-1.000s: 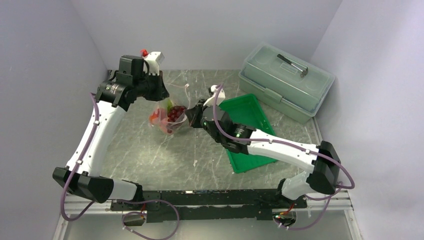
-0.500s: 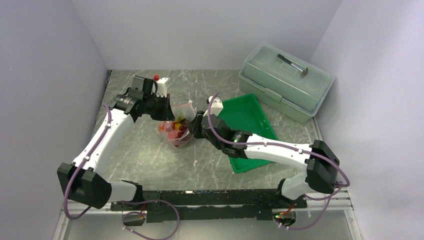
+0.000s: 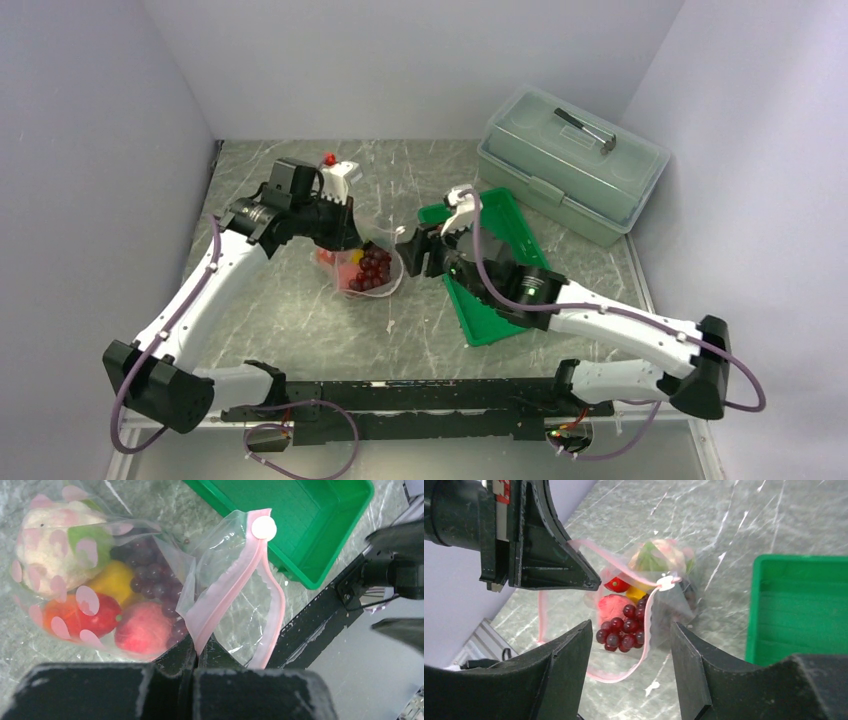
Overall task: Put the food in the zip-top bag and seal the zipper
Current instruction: Adjust the zipper food storage bag at the center of the board, then zip the zipper food storage bag.
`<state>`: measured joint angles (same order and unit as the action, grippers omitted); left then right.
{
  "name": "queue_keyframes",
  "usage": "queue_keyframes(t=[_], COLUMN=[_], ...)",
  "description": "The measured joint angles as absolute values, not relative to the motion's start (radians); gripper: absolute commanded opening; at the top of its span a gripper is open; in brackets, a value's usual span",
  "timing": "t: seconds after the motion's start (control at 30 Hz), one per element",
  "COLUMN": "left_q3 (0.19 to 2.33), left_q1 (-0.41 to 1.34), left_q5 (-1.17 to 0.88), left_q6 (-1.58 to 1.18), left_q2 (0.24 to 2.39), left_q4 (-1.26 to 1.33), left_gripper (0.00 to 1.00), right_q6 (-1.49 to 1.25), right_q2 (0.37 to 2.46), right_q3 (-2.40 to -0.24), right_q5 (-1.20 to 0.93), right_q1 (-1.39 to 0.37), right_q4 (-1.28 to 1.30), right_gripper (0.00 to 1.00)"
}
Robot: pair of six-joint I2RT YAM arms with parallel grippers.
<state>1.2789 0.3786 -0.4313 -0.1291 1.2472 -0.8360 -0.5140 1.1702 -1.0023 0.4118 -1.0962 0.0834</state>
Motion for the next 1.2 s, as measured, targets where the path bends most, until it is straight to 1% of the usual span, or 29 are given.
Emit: queue_keyframes(t=[0.17,0.27,0.37,0.63,0.8,0.93,1.2], left_q3=[1.272,1.272,1.272,1.280,1.282,1.291,1.292], left_q1=[0.440,0.479,0.504,0.521,0.524,0.525,0.527], left_q5=[-0.429,-0.428,-0.421,-0.418,-0.428,-0.454,-0.565], left_q6=[-0.097,-0.079,-0.065,-0.052,-0.045,-0.045,-0.045], left_q2=[1.217,1.206,1.200,1.185,1.159,1.131,1.054], left_q4=[-0.841,-0.856,-0.872,-0.918,-0.954,-0.979,-1.010], left_gripper=[0.00,0.00,0.00,0.00,0.00,0.00,0.00], right_q6=[-0.359,-0.257,-0.160,0.134,0.300,0.402,0.510], right_q2=[1.063,1.017,0.981,0.875,0.850,0.850,0.870], right_q3=[-1.002,-1.002,-0.996,-0.883,-0.806,-0.774,-0.751], right_q5=[0.387,0.351,0.302,0.126,0.009,-0.046,-0.167], right_q1=[-1.096,-1.096,-1.096,-1.096,-1.096,-1.096,-1.096], right_q4=[0.142,0.191,0.218,0.222,0.195,0.173,0.075], right_gripper=[0.66,0.71,0.73,0.76,0.78,0.79,0.79])
